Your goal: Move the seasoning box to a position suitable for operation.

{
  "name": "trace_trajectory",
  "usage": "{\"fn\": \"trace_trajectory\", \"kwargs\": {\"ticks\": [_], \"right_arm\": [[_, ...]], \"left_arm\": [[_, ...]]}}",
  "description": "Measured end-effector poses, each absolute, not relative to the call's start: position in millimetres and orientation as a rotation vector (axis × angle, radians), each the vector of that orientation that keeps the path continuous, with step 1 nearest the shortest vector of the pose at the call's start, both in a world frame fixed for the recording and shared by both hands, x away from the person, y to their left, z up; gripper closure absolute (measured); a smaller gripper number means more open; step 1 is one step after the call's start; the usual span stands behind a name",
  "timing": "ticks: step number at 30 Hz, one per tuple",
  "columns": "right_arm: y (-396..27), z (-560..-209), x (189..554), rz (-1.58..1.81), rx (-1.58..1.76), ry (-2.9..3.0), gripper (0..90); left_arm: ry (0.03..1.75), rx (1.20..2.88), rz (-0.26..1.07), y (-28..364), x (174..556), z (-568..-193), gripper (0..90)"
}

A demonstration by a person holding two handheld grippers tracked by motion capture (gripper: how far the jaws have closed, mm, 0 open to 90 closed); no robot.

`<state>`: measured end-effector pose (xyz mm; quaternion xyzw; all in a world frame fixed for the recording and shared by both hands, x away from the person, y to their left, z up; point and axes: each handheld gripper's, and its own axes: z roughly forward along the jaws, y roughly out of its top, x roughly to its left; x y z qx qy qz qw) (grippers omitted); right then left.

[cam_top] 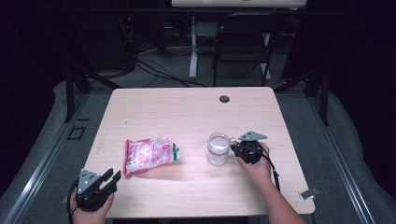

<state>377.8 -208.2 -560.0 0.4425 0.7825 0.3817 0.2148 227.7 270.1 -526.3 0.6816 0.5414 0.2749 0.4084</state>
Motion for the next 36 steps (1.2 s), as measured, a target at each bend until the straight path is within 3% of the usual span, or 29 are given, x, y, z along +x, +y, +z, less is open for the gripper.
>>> {"fn": "trace_trajectory", "kwargs": {"ticks": [26,36], "right_arm": [[-209,-557,363,1.020,1.184,2.211,80.2],[-209,-555,328,1.000,1.165,2.241,79.2]], "left_arm": [[1.296,1.774,0.671,252,240,-527,65.9],[1.176,1.839,0.627,221,258,-526,65.3]]}}
